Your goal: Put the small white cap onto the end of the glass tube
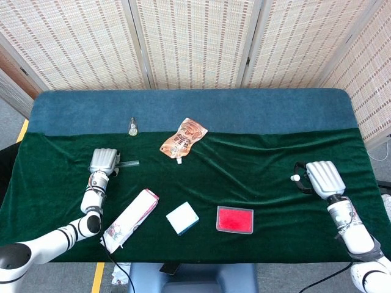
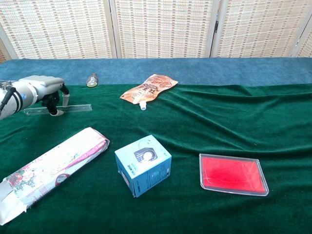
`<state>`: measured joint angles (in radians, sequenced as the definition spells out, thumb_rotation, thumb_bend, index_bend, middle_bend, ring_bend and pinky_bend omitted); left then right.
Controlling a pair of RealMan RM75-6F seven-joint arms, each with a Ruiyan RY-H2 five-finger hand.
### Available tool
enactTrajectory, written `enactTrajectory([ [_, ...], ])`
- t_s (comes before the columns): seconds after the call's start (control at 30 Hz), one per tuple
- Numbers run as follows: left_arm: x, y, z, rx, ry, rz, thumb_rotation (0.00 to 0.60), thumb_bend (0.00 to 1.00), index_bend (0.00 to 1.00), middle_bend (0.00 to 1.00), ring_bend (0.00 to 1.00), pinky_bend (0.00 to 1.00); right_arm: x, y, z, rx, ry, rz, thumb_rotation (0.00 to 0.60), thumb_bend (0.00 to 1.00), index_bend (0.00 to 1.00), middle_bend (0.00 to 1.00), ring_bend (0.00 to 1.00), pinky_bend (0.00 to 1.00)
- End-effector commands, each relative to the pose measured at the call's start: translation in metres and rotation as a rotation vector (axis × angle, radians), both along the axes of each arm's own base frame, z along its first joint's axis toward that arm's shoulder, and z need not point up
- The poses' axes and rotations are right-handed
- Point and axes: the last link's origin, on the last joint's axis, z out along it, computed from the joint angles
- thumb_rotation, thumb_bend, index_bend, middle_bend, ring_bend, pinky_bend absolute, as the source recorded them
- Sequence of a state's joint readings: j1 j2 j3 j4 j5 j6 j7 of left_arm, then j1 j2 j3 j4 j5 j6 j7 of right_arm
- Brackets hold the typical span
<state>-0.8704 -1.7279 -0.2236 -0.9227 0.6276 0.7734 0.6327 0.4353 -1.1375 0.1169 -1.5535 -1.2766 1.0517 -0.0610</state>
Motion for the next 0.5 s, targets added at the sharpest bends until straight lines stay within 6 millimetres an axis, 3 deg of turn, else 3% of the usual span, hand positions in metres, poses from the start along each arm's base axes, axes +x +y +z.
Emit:
enactTrajectory([
  [0.03, 0.0004, 0.0000, -0.0010, -0.002, 0.002, -0.003, 0.600, 0.44, 0.56, 0.83, 0.76, 0.81, -0.0004, -0.0001, -0.0003, 0.001, -0.002, -0.002, 0.600, 0.53, 0.69, 0.98, 1.00, 1.00],
  [0.5, 0.0022, 0.0004, -0.0002, 0.013, -0.018, -0.026, 0.600, 0.54, 0.63, 0.85, 0.77, 0.82, -0.0026, 0.0003, 0.0028, -0.011, -0.009, -0.007, 0.600, 0.53, 0.69, 0.98, 1.00, 1.00],
])
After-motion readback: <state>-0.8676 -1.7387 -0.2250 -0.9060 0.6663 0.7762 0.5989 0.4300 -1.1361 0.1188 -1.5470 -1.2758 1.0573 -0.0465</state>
